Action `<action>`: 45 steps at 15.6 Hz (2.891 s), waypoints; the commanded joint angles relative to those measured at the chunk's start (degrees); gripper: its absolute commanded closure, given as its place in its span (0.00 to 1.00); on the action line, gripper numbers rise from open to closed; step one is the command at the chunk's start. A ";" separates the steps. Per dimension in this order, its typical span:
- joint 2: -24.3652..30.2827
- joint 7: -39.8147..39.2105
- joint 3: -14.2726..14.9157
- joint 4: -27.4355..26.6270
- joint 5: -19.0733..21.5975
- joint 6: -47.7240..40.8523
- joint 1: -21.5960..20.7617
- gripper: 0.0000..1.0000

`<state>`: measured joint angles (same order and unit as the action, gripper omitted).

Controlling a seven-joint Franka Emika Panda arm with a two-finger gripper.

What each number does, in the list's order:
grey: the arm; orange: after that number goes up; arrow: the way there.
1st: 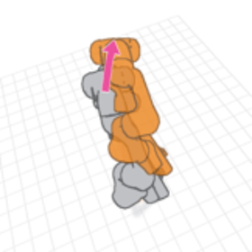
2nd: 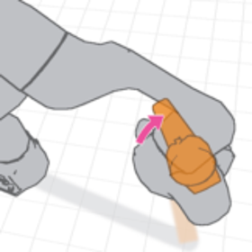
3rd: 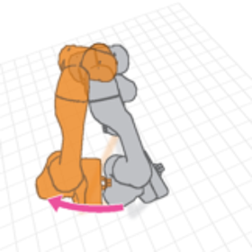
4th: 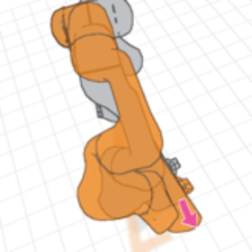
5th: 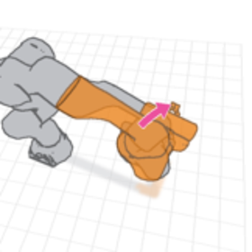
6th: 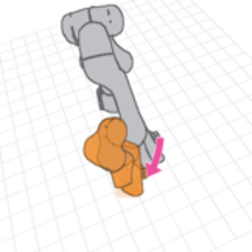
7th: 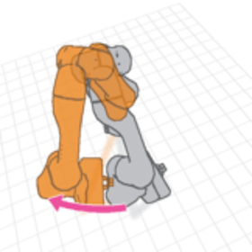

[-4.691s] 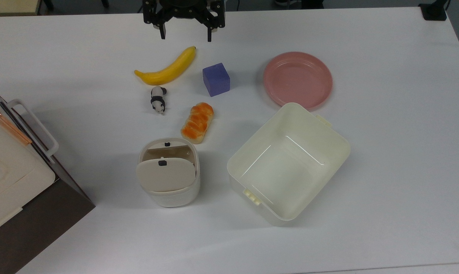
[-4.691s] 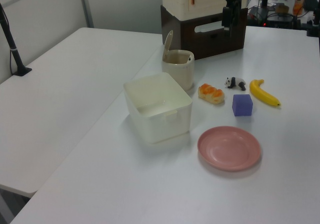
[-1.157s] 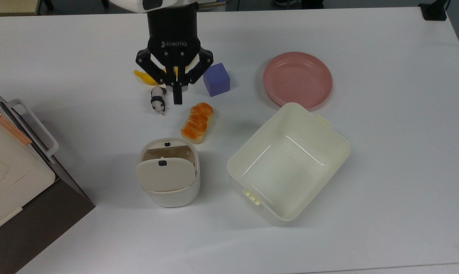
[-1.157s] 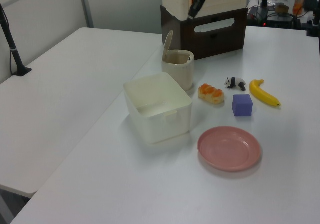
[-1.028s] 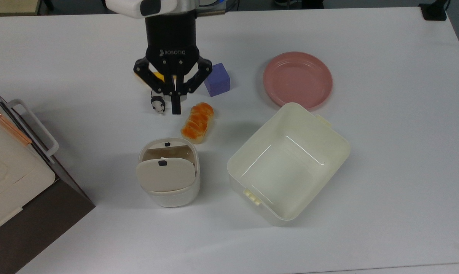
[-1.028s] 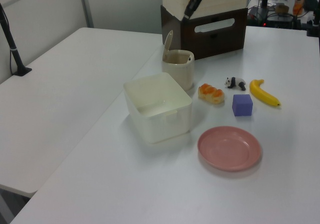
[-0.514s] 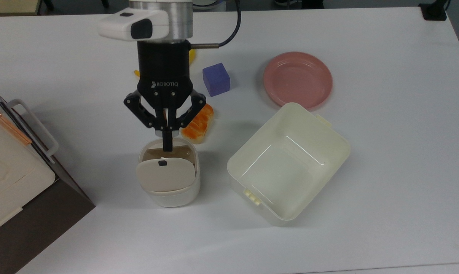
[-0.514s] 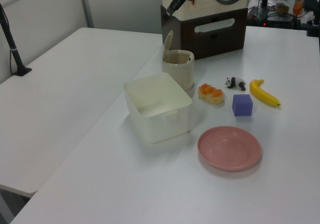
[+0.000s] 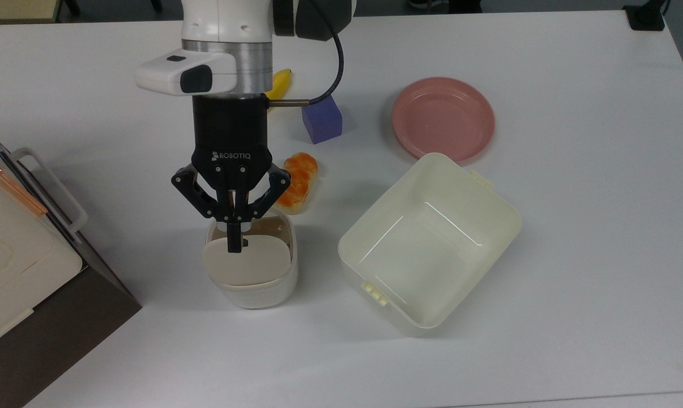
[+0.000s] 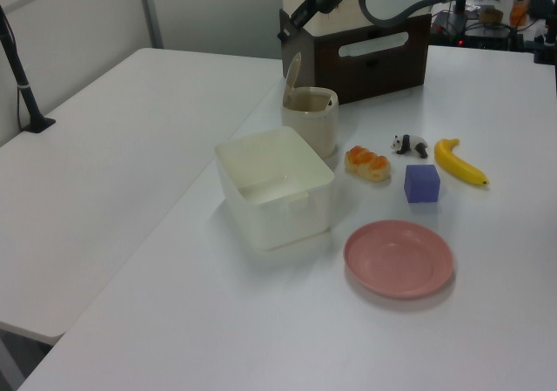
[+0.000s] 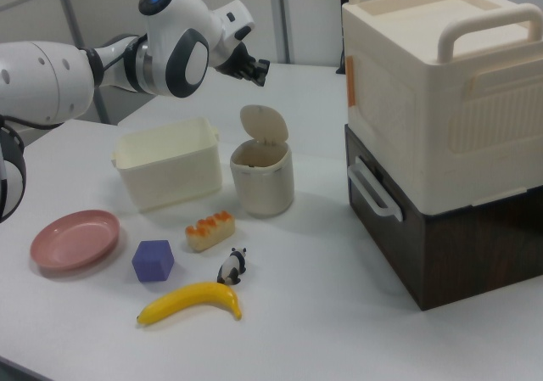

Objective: Close the trash can
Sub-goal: 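Push the raised lid down with the gripper fingers until it shuts, then lift the gripper up off the closed lid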

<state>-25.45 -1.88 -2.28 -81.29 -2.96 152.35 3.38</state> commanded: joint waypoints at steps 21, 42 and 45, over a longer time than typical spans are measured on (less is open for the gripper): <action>-0.56 -3.57 0.61 1.93 0.32 -22.97 1.19 1.00; -3.30 -4.71 0.43 -0.36 1.11 -29.83 1.10 1.00; -0.66 -4.53 0.26 -0.36 1.20 -30.53 0.84 1.00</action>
<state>-28.05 -5.35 -2.31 -80.82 -2.94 122.43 4.78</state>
